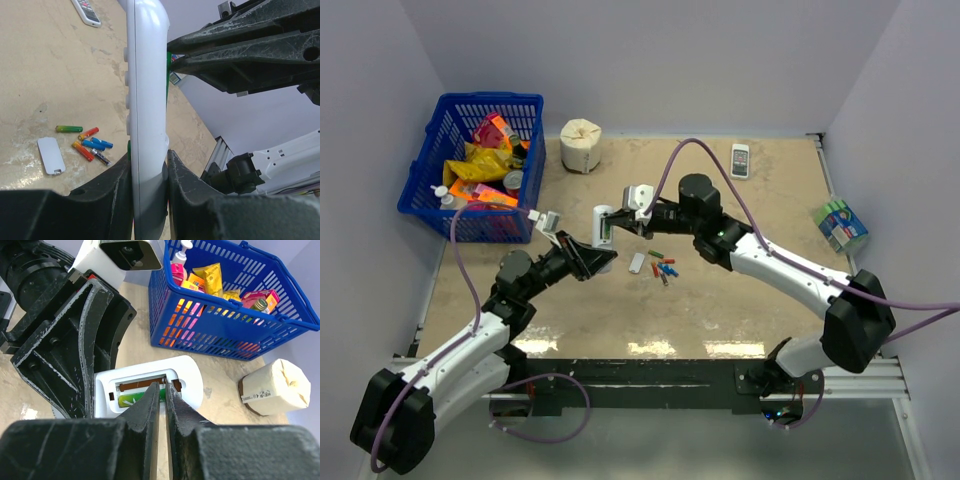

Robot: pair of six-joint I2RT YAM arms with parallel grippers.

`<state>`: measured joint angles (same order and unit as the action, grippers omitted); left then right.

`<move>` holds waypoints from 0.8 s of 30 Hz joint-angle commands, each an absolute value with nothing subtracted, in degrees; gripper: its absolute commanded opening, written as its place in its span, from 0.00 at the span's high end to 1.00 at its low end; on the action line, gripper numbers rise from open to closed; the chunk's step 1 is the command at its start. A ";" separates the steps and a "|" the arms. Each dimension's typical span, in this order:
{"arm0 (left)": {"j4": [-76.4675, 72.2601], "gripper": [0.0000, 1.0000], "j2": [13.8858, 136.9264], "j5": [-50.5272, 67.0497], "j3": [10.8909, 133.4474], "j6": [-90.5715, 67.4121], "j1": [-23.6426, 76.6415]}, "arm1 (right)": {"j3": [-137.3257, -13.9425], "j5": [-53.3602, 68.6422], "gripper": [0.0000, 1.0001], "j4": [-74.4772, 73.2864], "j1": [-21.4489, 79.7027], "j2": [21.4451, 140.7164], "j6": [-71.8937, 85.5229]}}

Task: Load the batteries into the remote control
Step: Load the battery into the remote control.

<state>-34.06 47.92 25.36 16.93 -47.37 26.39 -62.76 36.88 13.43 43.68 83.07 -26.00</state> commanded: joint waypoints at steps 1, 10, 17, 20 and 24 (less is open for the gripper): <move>-50.88 1.00 45.53 26.45 19.42 -45.97 26.54 | -60.03 36.56 0.90 5.89 43.86 84.81 -25.40; -52.38 1.00 45.00 29.44 20.48 -44.74 26.54 | -56.52 28.59 0.90 7.99 45.17 84.29 -29.96; -53.09 1.00 45.18 32.34 21.18 -44.47 26.46 | -52.30 20.13 0.79 14.93 46.14 82.71 -34.27; -53.00 1.00 45.17 32.78 21.36 -44.38 26.54 | -52.03 19.34 0.77 16.17 46.23 82.53 -34.80; -50.03 1.00 45.17 31.39 21.44 -43.86 26.46 | -53.87 21.97 0.73 14.86 46.32 82.27 -33.23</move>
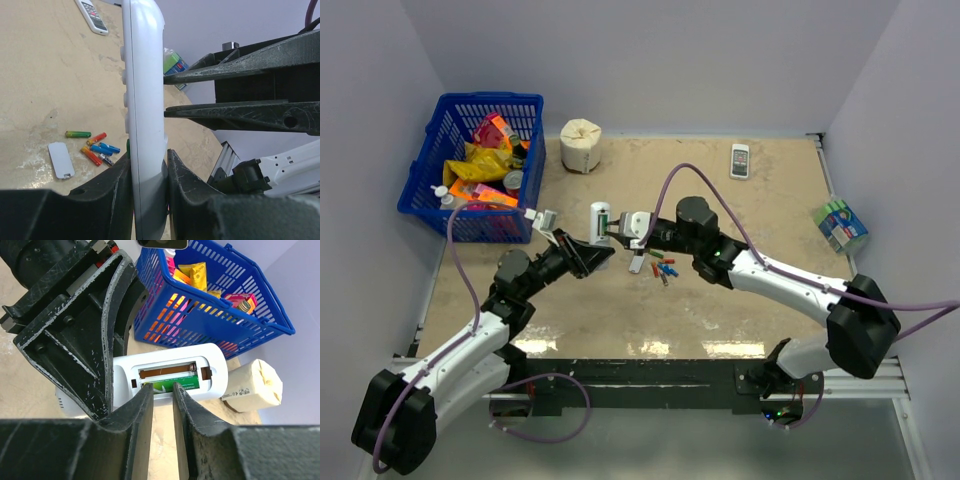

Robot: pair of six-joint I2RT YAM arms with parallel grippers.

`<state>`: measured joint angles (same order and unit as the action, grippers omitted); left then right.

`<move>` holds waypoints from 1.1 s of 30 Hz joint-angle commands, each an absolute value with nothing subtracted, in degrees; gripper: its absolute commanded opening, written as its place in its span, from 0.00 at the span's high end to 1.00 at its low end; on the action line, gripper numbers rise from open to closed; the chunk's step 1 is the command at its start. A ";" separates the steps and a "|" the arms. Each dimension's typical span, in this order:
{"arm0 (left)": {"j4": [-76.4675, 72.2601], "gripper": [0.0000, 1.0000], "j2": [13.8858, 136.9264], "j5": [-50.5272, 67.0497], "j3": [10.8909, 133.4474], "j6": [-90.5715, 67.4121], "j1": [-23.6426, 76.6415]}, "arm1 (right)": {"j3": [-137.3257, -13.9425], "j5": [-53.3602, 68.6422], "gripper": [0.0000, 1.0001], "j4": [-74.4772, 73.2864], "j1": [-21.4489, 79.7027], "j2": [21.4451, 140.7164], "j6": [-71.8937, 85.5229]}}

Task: Load the batteries into the remote control
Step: Load the battery into the remote control, then pick up the battery from the center of the board.

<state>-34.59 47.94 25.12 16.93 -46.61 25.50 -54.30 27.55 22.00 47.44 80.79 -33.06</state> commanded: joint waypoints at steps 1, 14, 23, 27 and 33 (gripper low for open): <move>-48.88 1.00 45.18 30.85 21.45 -43.60 26.54 | -54.49 22.76 0.72 14.33 46.32 81.66 -32.61; -33.93 1.00 45.62 21.27 17.94 -34.63 26.46 | -62.22 17.68 0.30 0.56 45.35 73.22 -20.23; -30.85 1.00 42.98 15.65 12.75 -34.10 25.66 | -67.24 7.83 0.22 -16.95 40.26 77.69 -7.83; -30.67 1.00 40.61 13.98 10.47 -35.24 25.75 | -69.25 1.15 0.30 -22.48 37.62 83.22 -4.66; -33.13 1.00 40.17 12.84 6.24 -40.95 25.75 | -74.71 1.84 0.41 -29.18 36.91 94.64 -4.57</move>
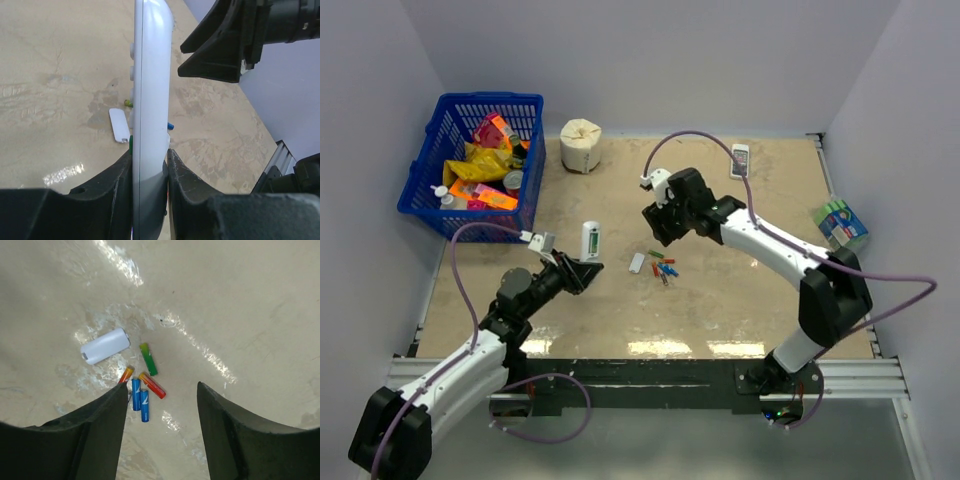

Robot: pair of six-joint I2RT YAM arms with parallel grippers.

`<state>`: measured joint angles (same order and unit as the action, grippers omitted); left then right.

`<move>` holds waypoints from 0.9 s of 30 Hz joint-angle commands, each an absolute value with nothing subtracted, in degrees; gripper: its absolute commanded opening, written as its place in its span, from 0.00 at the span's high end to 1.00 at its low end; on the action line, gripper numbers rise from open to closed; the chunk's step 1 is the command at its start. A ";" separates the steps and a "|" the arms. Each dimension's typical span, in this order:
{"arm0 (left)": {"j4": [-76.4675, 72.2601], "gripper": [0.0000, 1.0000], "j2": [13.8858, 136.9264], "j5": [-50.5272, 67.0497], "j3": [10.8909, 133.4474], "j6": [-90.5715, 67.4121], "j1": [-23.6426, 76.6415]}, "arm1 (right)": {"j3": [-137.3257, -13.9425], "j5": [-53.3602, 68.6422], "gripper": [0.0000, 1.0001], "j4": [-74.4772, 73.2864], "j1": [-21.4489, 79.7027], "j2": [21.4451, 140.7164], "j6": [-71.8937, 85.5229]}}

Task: Load the batteries into the remote control
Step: Pick up the battery from the center of the board.

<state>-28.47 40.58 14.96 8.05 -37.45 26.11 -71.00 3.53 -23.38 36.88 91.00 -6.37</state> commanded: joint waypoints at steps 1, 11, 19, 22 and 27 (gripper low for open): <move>-34.70 1.00 40.25 12.92 5.20 -41.91 25.75 | -74.71 1.93 0.43 -28.74 37.00 96.75 -4.83; -36.22 1.00 41.22 14.41 5.71 -44.12 25.75 | -79.01 5.53 0.61 -29.53 36.91 105.55 -6.42; -33.75 1.00 42.19 14.59 7.90 -42.10 25.75 | -81.65 5.71 0.64 -30.49 37.00 109.59 -5.98; -33.40 1.00 43.15 15.03 8.87 -41.22 25.75 | -82.18 4.92 0.66 -31.02 36.91 110.30 -6.24; -33.14 1.00 44.21 15.64 9.67 -40.52 25.66 | -82.71 4.22 0.73 -31.46 37.00 111.97 -6.68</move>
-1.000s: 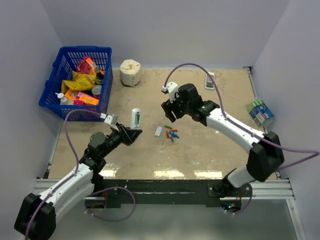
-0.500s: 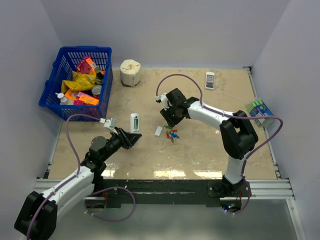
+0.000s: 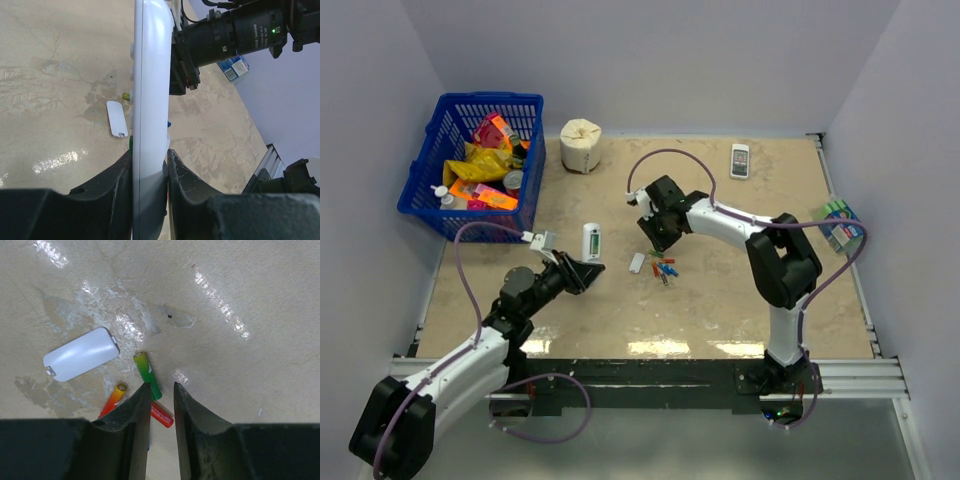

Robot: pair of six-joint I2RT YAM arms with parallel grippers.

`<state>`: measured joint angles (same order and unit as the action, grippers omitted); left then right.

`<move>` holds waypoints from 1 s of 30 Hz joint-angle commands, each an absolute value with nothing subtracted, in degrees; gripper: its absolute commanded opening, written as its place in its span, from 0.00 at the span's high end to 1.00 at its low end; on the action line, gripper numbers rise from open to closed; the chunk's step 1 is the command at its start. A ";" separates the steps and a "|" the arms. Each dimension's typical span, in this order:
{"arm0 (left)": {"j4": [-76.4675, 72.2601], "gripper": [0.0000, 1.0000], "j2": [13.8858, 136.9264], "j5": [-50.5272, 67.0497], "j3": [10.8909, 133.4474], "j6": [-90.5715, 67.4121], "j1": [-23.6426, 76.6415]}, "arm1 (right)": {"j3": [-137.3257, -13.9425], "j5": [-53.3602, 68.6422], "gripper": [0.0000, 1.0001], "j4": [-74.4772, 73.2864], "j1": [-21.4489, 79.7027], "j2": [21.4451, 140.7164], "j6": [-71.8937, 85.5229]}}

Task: Load the batteries into the remote control
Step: Pick up the battery from the center of the board.

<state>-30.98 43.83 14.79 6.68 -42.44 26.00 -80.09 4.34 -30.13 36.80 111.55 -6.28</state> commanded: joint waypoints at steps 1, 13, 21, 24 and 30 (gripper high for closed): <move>-33.05 1.00 44.38 15.64 9.75 -40.26 25.75 | -82.71 4.39 0.73 -31.38 37.09 112.32 -6.68; -32.08 1.00 45.44 15.91 11.25 -38.76 25.66 | -83.85 5.71 0.75 -32.52 37.71 114.43 -7.12; -31.64 1.00 45.09 15.82 11.34 -38.58 25.66 | -81.92 5.27 0.74 -33.05 37.97 114.44 -7.38; -31.73 1.00 45.26 15.91 11.34 -38.67 25.66 | -81.04 4.23 0.74 -33.05 37.88 114.34 -7.29; -31.82 1.00 45.35 16.26 11.34 -38.76 25.66 | -80.16 2.37 0.76 -32.78 38.06 114.79 -7.56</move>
<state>-28.99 45.52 15.51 8.91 -40.66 25.98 -80.64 3.84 -32.58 37.60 114.52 -6.68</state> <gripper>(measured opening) 0.317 0.244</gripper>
